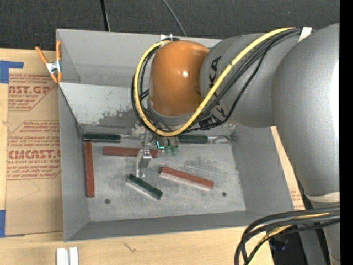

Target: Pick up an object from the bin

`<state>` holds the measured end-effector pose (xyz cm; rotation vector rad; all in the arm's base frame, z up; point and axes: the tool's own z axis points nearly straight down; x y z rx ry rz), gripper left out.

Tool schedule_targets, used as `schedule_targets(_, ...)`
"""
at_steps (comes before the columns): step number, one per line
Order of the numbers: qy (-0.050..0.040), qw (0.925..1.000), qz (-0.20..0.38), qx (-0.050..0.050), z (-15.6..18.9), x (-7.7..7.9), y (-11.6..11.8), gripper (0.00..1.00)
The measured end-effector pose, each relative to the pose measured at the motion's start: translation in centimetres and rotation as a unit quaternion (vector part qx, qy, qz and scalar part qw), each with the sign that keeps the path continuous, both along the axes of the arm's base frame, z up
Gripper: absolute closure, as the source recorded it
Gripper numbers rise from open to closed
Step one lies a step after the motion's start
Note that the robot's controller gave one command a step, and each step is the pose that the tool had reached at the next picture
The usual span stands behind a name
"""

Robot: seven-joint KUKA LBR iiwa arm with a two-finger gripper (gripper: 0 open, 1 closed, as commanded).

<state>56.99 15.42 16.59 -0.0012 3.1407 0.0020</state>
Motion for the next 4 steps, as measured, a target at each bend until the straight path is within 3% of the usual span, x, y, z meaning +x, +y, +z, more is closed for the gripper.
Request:
schedule_targets(1, -0.003, 0.9994, -0.033, 0.001, -3.2, -0.9, -1.1, 0.0)
schedule_targets(2, -0.0118, 0.9995, -0.031, 0.003, -8.9, -1.8, -3.1, 1.0)
schedule_targets(3, -0.0118, 0.9995, -0.031, 0.003, -8.9, -1.8, -3.0, 1.0)
schedule_targets(4, -0.0017, 0.9982, -0.06, 0.0, 6.3, -3.3, -3.3, 1.0)
